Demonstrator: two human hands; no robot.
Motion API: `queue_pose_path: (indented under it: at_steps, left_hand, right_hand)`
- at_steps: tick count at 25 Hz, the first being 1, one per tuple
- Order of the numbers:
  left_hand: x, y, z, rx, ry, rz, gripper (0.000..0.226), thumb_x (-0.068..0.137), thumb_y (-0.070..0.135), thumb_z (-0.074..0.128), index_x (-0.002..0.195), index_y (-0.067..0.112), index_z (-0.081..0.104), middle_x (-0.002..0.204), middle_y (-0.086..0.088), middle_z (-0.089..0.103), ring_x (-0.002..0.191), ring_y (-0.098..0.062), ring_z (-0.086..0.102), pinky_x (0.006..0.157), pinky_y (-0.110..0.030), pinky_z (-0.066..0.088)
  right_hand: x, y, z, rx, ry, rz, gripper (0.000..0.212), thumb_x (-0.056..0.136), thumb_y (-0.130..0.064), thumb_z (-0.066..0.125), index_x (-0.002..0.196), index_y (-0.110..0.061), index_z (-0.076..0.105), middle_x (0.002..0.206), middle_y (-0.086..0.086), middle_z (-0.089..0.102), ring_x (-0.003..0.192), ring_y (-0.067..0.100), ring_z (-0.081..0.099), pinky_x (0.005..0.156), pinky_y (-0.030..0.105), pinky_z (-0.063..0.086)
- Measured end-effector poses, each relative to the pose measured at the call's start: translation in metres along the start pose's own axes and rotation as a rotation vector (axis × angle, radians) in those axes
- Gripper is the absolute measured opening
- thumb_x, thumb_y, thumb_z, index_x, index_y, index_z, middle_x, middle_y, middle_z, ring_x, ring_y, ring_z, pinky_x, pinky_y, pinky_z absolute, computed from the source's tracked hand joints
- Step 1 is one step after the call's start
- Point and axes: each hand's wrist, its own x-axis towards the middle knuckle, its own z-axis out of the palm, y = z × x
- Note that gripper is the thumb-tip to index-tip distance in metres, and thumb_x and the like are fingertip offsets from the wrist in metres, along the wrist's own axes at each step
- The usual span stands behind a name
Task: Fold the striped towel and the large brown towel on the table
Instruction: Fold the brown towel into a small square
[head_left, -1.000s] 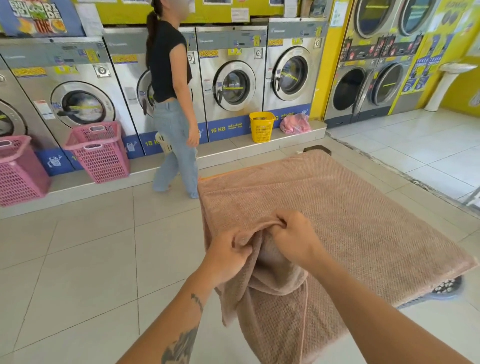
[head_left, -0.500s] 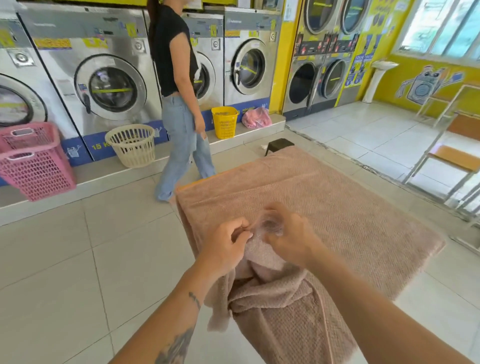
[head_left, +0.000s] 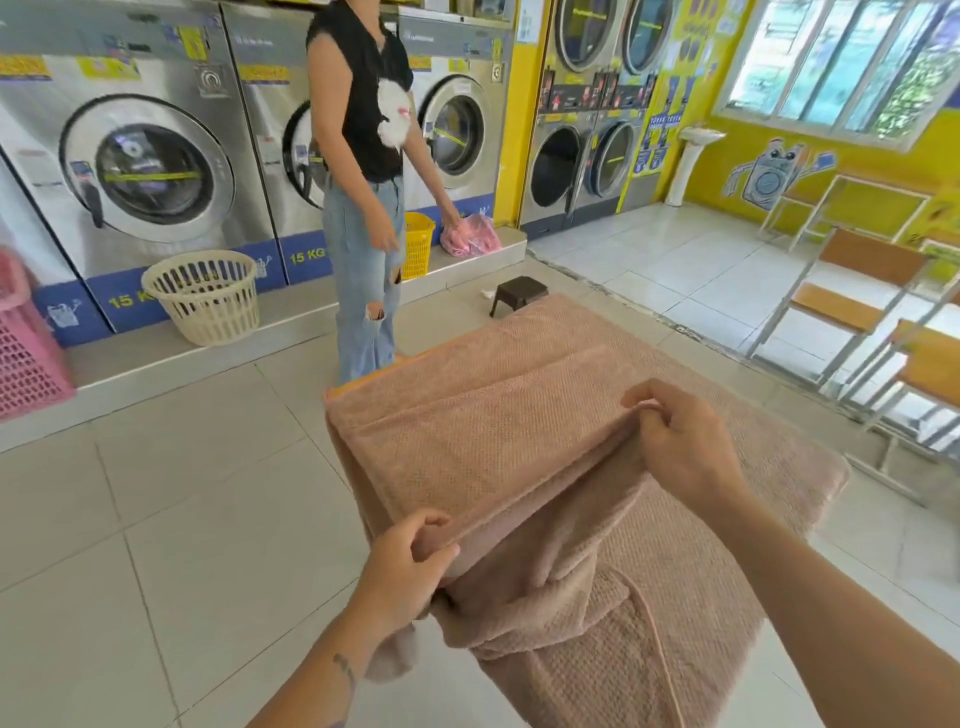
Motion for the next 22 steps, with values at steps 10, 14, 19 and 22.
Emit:
queue_pose_path:
  at_steps: [10, 14, 19, 22]
  left_hand:
    - [0.041, 0.052, -0.020, -0.017, 0.199, 0.212, 0.019, 0.091, 0.011, 0.062, 0.082, 0.025, 0.071, 0.081, 0.013, 0.069, 0.083, -0.005, 0.063, 0.071, -0.012, 0.045]
    - [0.047, 0.054, -0.016, 0.029, 0.170, 0.243, 0.017, 0.090, 0.013, 0.065, 0.082, 0.026, 0.074, 0.082, 0.014, 0.068, 0.082, -0.003, 0.062, 0.073, -0.013, 0.044]
    - [0.043, 0.047, -0.025, 0.021, 0.172, 0.226, 0.010, 0.089, 0.015, 0.067, 0.083, 0.023, 0.070, 0.078, 0.012, 0.066, 0.076, -0.003, 0.060, 0.066, -0.011, 0.042]
    - [0.035, 0.021, -0.033, 0.098, 0.124, 0.122, 0.006, 0.091, 0.024, 0.064, 0.086, 0.028, 0.063, 0.081, 0.011, 0.064, 0.078, -0.007, 0.059, 0.070, -0.022, 0.047]
  right_hand:
    - [-0.006, 0.029, 0.050, -0.561, -0.568, 0.113, 0.041, 0.081, -0.016, 0.048, 0.120, -0.024, 0.058, 0.116, 0.003, 0.061, 0.104, 0.026, 0.058, 0.092, 0.046, 0.053]
    - [-0.020, -0.005, 0.085, -0.252, -0.623, -0.172, 0.061, 0.084, -0.023, 0.057, 0.142, -0.031, 0.042, 0.143, -0.004, 0.047, 0.133, 0.023, 0.040, 0.110, 0.048, 0.038]
    - [-0.012, -0.031, 0.104, -0.047, -0.481, -0.232, 0.011, 0.092, -0.031, 0.057, 0.086, -0.032, 0.067, 0.078, -0.008, 0.068, 0.071, 0.014, 0.063, 0.068, 0.039, 0.056]
    - [0.000, -0.034, 0.092, -0.066, -0.290, -0.246, 0.013, 0.093, -0.027, 0.058, 0.082, -0.029, 0.065, 0.059, -0.010, 0.060, 0.053, 0.012, 0.056, 0.051, 0.031, 0.046]
